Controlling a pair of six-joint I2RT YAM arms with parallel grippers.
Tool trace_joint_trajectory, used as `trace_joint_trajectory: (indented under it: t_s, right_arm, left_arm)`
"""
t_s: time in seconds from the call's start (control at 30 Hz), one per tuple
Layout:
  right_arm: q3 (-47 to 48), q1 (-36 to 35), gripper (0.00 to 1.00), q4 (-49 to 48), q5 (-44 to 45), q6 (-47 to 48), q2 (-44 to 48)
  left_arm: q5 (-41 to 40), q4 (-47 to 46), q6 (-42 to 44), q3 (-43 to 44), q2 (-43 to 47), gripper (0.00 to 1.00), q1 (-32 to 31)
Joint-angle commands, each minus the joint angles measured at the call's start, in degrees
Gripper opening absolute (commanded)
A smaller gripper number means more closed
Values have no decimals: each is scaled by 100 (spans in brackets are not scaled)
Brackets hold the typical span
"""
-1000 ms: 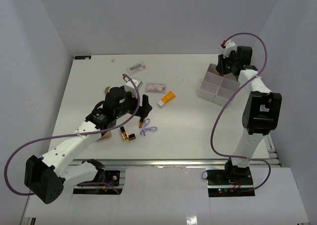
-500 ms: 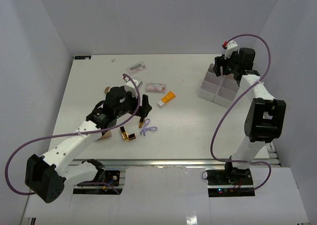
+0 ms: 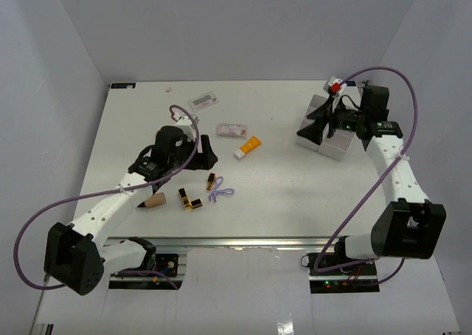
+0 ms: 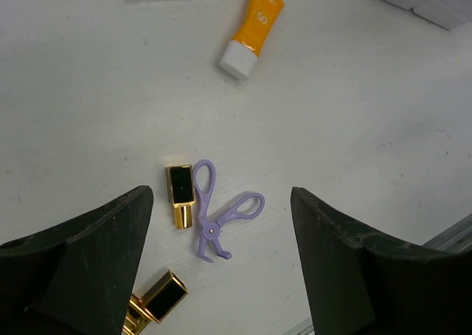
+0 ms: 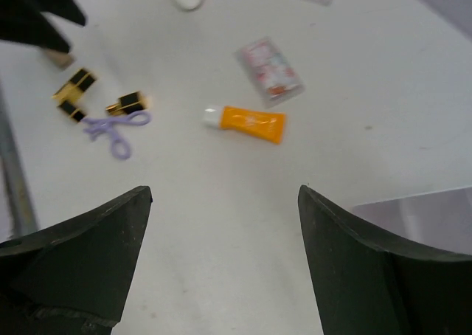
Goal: Organize the makeup
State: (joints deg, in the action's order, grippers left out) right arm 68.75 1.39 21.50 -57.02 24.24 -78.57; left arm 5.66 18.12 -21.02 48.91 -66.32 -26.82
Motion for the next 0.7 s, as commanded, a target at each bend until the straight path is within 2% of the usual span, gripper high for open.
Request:
trace_joint_trajectory:
  t_s: [0.0,0.07,0.1,0.17,0.27,0.4,0.67]
  right_arm:
    - [-969,-53,87,546,-947,78,404]
    - [-1292,-68,87,295,-901,-41,495]
    - [-1328,-69,88,285,-777,-51,579]
    - [-1424,-69,88,259,-655,-25,699]
    - [-1481,-69,88,208,-538,-93,746]
    - [-1544,-61,88,213,-422,-81,869]
    - [-1618,-26,89,222,-396,-34,1094]
  left_arm:
    - [-398,1312,-2880,-133,297,88,649]
    - [-854,2205,-3659,-109,402,90,875]
    - [-908,2709,-4212,-93,452,94,1142]
    - [-823,3042,-4579,-169,479,98,1585]
    - [-1001,3386,-5179,-390,577,98,1975]
    - [-1084,3490,-5685,-795,850,98,2535]
    - [-1075,3490,-5923,-953,509,94,2672]
